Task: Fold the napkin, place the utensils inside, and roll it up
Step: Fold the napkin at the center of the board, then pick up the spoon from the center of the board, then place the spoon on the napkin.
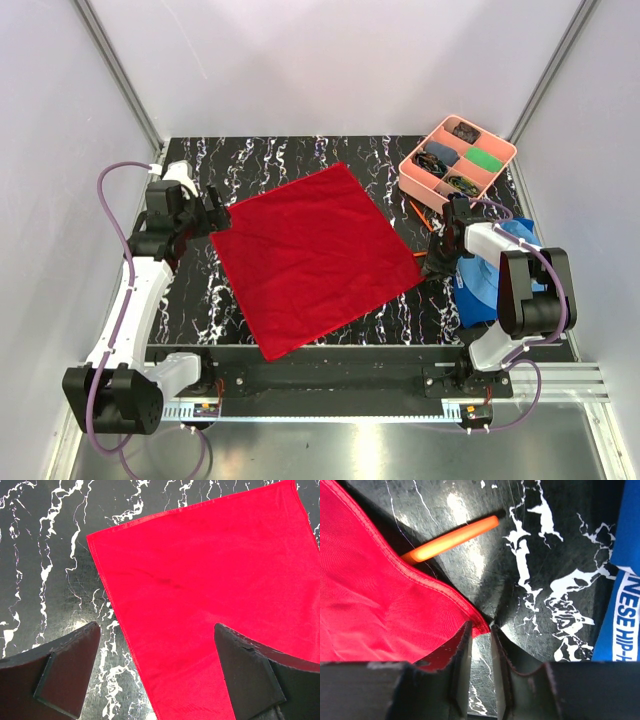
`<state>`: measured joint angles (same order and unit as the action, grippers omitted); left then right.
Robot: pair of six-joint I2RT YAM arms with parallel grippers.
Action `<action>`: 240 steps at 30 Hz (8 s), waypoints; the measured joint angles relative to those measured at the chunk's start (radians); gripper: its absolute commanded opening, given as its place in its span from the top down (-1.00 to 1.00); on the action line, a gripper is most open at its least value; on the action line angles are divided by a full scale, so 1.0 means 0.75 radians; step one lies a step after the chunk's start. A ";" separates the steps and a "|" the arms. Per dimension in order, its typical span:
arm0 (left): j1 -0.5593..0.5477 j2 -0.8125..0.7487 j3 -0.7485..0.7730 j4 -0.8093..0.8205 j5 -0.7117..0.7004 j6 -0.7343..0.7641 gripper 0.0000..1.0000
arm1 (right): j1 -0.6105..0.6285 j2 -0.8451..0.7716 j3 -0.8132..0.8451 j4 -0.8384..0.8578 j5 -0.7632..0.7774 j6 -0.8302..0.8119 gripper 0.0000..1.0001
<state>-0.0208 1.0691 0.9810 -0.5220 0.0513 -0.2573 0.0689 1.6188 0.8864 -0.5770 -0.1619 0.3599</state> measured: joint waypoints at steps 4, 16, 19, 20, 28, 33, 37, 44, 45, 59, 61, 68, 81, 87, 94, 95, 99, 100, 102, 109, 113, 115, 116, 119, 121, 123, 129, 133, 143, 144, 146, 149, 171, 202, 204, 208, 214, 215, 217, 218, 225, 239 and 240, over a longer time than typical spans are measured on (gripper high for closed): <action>0.000 0.000 0.000 -0.001 0.000 0.000 -0.97 | 0.000 0.002 0.000 0.011 -0.010 -0.001 0.38; 0.000 0.000 0.000 -0.001 -0.001 0.000 -0.98 | -0.004 -0.001 -0.003 0.044 -0.083 -0.071 1.00; 0.000 0.000 0.000 -0.001 -0.001 0.000 -0.97 | -0.004 -0.011 -0.003 0.041 -0.090 -0.077 1.00; 0.000 0.000 0.000 -0.001 -0.001 0.000 -0.97 | -0.004 -0.020 -0.003 0.040 -0.091 -0.077 1.00; 0.000 0.000 0.000 -0.001 -0.001 -0.001 -0.97 | 0.010 -0.194 0.027 0.003 -0.137 -0.054 1.00; 0.000 0.000 0.000 -0.001 -0.001 -0.001 -0.97 | 0.134 -0.238 0.136 0.023 -0.149 -0.013 1.00; 0.000 0.000 0.000 -0.001 -0.001 -0.001 -0.97 | 0.264 -0.192 0.222 0.082 -0.153 0.024 1.00; 0.000 0.000 0.000 -0.001 0.006 -0.002 -0.97 | 0.453 0.112 0.440 0.224 -0.164 0.094 1.00; 0.000 0.000 0.000 0.000 0.008 -0.002 -0.97 | 0.488 0.175 0.496 0.238 -0.171 0.103 1.00; 0.000 0.000 0.000 -0.001 0.037 -0.012 -0.97 | 0.788 0.776 1.176 0.376 -0.243 0.213 1.00; 0.000 0.000 0.000 0.000 0.039 -0.013 -0.97 | 0.814 0.850 1.263 0.399 -0.262 0.239 1.00; 0.000 0.000 0.000 0.000 0.042 -0.016 -0.97 | 0.875 1.059 1.504 0.505 -0.322 0.335 1.00; 0.019 0.000 0.000 0.001 0.075 -0.028 -0.97 | 0.936 1.547 2.220 0.644 -0.446 0.498 1.00; 0.056 0.000 0.000 0.001 0.108 -0.042 -0.97 | 0.937 1.612 2.246 0.716 -0.475 0.516 1.00; 0.062 0.000 0.000 0.001 0.123 -0.042 -0.97 | 0.937 1.663 2.248 0.844 -0.502 0.533 1.00; 0.062 0.000 0.000 0.001 0.125 -0.042 -0.97 | 0.937 1.667 2.249 0.861 -0.506 0.541 1.00; 0.065 0.000 0.000 0.001 0.128 -0.042 -0.97 | 0.938 1.683 2.261 0.955 -0.510 0.573 1.00; 0.066 0.000 0.000 0.001 0.128 -0.042 -0.97 | 0.938 1.684 2.262 0.973 -0.511 0.578 1.00; 0.071 0.000 0.000 0.001 0.128 -0.043 -0.98 | 0.938 1.690 2.283 0.996 -0.511 0.586 1.00; 0.085 0.000 0.000 0.001 0.131 -0.044 -0.97 | 0.945 1.704 2.332 1.065 -0.519 0.594 1.00; 0.089 0.000 0.000 0.001 0.134 -0.049 -0.97 | 0.952 1.708 2.336 1.066 -0.519 0.594 1.00; 0.090 0.000 0.000 0.001 0.136 -0.051 -0.97 | 0.954 1.712 2.338 1.067 -0.519 0.594 1.00; 0.091 0.000 0.000 0.001 0.137 -0.051 -0.97 | 0.955 1.719 2.343 1.068 -0.519 0.594 1.00; 0.091 0.000 0.000 0.001 0.137 -0.052 -0.97 | 0.956 1.745 2.349 1.070 -0.518 0.591 0.32; 0.091 0.000 0.000 0.001 0.138 -0.052 -0.97 | 0.956 1.759 2.349 1.063 -0.517 0.584 -0.19; 0.091 0.000 0.000 0.001 0.138 -0.052 -0.97 | 0.956 1.769 2.349 1.056 -0.519 0.581 -0.37; 0.091 0.000 0.000 0.001 0.138 -0.052 -0.97 | 0.956 1.771 2.349 1.054 -0.542 0.541 -0.49; 0.091 0.000 0.000 0.001 0.138 -0.051 -0.97 | 0.956 1.740 2.278 1.054 -0.553 0.506 -0.51; 0.093 -0.001 0.000 0.003 0.150 -0.050 -0.97 | 0.872 1.084 1.329 1.043 -0.552 0.374 -0.51; 0.093 -0.001 0.000 0.004 0.154 -0.050 -0.97 | 0.842 0.975 1.200 1.036 -0.528 0.354 -0.52; 0.093 -0.001 0.000 0.009 0.166 -0.050 -0.98 | 0.758 0.744 0.971 0.988 -0.480 0.308 -0.53; 0.092 -0.001 -0.002 0.019 0.182 -0.050 -0.97 | 0.585 0.436 0.742 0.881 -0.380 0.206 -0.57; -0.006 -0.001 -0.014 0.041 0.193 -0.040 -0.98 | 0.139 0.368 0.561 0.145 0.360 -0.486 -0.43; -0.006 -0.001 -0.014 0.041 0.201 -0.038 -0.97 | 0.065 0.416 0.505 0.190 0.138 -0.456 1.00; -0.006 -0.001 -0.014 0.041 0.201 -0.038 -0.97 | 0.065 0.404 0.493 0.176 0.091 -0.420 1.00; -0.006 -0.001 -0.014 0.041 0.201 -0.039 -0.97 | 0.098 0.369 0.469 0.146 0.013 -0.306 1.00; -0.006 -0.013 -0.014 0.041 0.201 -0.039 -0.97 | 0.369 0.276 0.464 0.166 -0.011 -0.050 1.00; -0.006 -0.018 -0.014 0.042 0.201 -0.039 -0.97 | 0.424 0.269 0.464 0.189 -0.019 0.010 1.00; -0.006 -0.026 -0.014 0.042 0.201 -0.039 -0.97 | 0.528 0.264 0.464 0.239 -0.021 0.120 1.00; -0.006 -0.030 -0.014 0.042 0.201 -0.039 -0.97 | 0.580 0.264 0.464 0.268 -0.014 0.186 1.00; -0.006 -0.051 -0.014 0.043 0.201 -0.039 -0.97 | 0.870 0.355 0.604 0.342 0.138 0.529 1.00; -0.006 -0.065 -0.014 0.051 0.195 -0.039 -0.97 | 1.012 0.706 0.999 0.334 0.369 0.860 1.00; -0.006 -0.065 -0.014 0.051 0.195 -0.039 -0.97 | 1.013 0.727 1.030 0.323 0.374 0.868 1.00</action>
<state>-0.0250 1.0203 0.9707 -0.4839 0.1978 -0.2867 0.8284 2.1639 1.6588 -0.3347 0.1188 1.0111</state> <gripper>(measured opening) 0.987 0.019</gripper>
